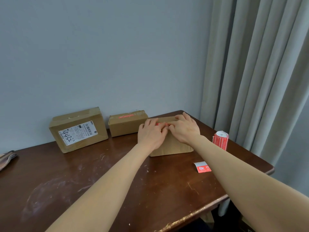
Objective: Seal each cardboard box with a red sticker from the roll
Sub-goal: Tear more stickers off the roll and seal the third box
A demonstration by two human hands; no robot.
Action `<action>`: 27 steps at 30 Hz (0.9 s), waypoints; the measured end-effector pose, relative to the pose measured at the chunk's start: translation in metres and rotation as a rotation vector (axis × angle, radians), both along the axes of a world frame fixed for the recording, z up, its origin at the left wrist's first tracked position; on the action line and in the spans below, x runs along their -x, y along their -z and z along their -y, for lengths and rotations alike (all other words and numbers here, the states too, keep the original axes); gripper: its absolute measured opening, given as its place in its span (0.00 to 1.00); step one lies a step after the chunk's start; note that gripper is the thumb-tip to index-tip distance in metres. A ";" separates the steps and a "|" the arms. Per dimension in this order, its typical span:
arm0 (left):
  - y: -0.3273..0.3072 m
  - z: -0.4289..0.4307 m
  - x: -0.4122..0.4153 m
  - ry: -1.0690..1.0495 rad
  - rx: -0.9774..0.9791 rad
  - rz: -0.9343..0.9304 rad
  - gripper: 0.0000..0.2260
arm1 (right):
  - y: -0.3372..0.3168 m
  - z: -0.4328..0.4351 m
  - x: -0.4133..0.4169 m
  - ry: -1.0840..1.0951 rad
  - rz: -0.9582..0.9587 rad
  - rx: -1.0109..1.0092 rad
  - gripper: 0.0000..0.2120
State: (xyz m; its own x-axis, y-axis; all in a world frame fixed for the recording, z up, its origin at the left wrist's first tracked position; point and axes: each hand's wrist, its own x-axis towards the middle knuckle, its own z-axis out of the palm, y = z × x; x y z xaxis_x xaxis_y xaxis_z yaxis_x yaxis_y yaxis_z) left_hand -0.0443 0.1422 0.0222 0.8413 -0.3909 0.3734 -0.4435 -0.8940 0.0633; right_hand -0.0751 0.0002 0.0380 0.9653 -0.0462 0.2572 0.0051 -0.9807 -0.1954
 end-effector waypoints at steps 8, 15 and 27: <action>-0.010 -0.011 0.001 -0.048 -0.085 -0.020 0.27 | -0.005 0.009 0.002 0.046 0.038 0.020 0.21; -0.009 -0.008 0.000 -0.022 -0.109 0.005 0.20 | -0.001 0.003 0.004 0.055 0.034 0.036 0.22; -0.006 -0.012 -0.006 -0.096 -0.114 -0.010 0.28 | 0.003 0.010 -0.003 0.108 -0.008 -0.012 0.23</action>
State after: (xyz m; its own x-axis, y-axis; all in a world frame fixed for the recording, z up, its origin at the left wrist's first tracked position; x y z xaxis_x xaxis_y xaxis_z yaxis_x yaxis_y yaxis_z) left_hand -0.0387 0.1545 0.0286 0.8803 -0.3481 0.3222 -0.3557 -0.9339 -0.0372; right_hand -0.0726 -0.0094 0.0350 0.9564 -0.1531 0.2485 -0.1021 -0.9731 -0.2066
